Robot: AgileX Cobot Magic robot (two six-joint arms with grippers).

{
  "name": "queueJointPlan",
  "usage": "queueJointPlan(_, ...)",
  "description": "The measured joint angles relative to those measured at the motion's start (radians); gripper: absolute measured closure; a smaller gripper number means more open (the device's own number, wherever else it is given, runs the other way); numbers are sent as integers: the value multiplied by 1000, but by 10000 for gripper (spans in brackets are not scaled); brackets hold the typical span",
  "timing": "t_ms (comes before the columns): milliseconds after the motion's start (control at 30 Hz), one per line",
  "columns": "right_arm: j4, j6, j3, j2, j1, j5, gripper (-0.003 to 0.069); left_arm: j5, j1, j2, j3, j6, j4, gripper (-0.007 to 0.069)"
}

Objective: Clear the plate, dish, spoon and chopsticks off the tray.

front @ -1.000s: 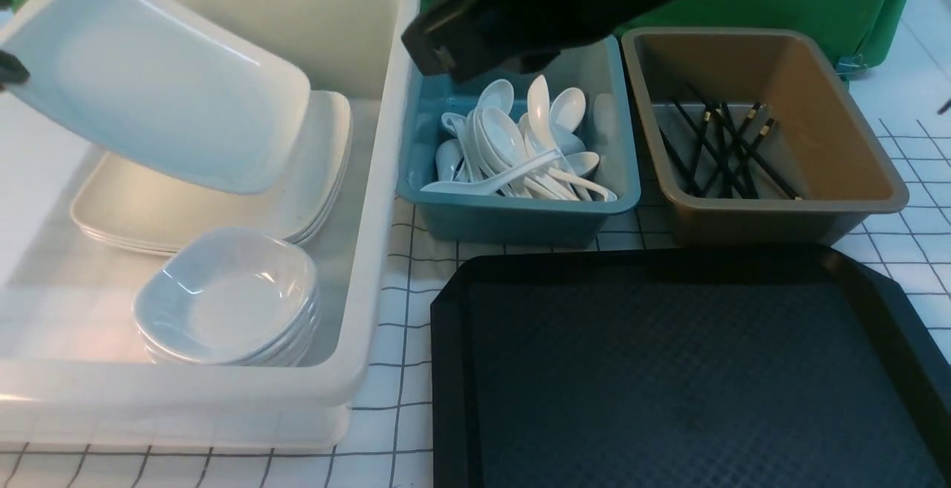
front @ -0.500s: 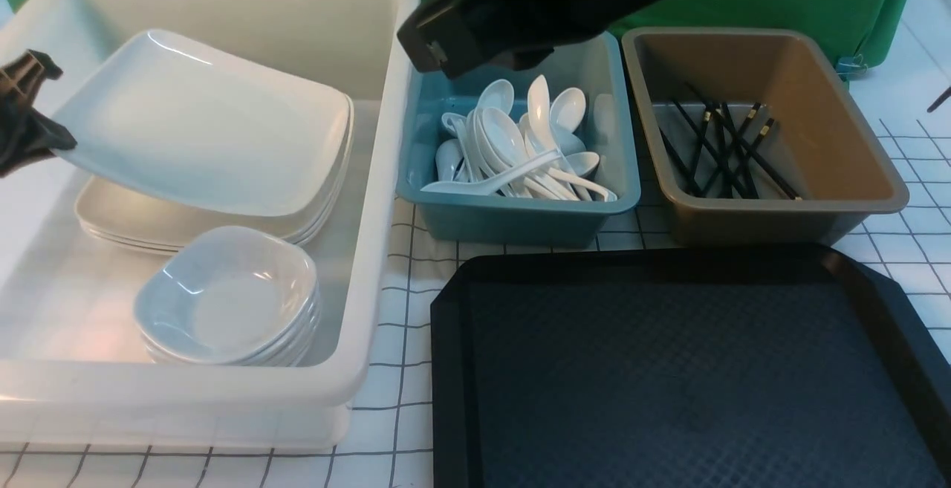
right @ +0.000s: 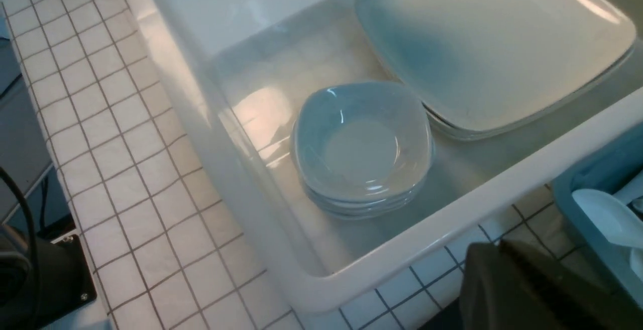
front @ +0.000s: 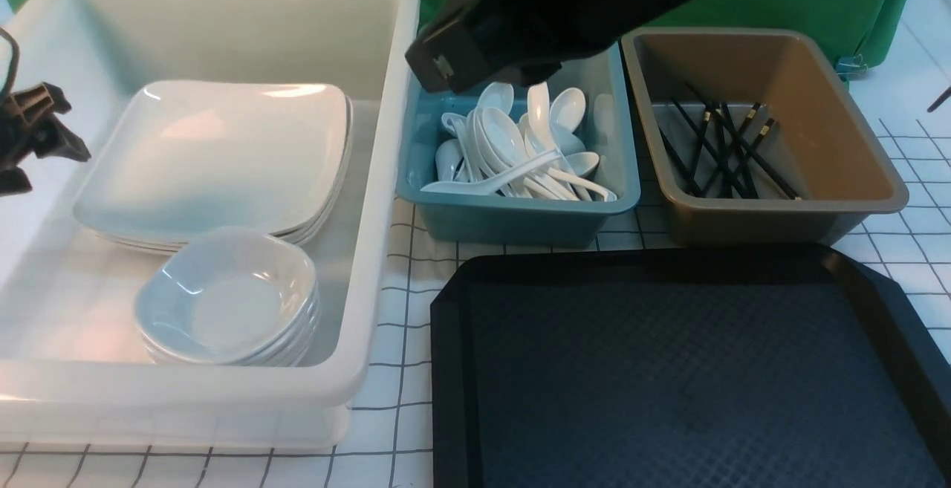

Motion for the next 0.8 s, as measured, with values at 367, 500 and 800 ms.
queueJointPlan(367, -300, 169, 0, -41, 2, 19, 654, 350, -110, -98, -210, 64, 30, 433)
queueJointPlan(500, -614, 319, 0, -110, 2, 71, 654, 411, -301, -202, -216, 129, 40, 605)
queueJointPlan(800, -908, 509, 68, -419, 2, 162, 651, 386, -673, -442, -151, 68, 227, 628)
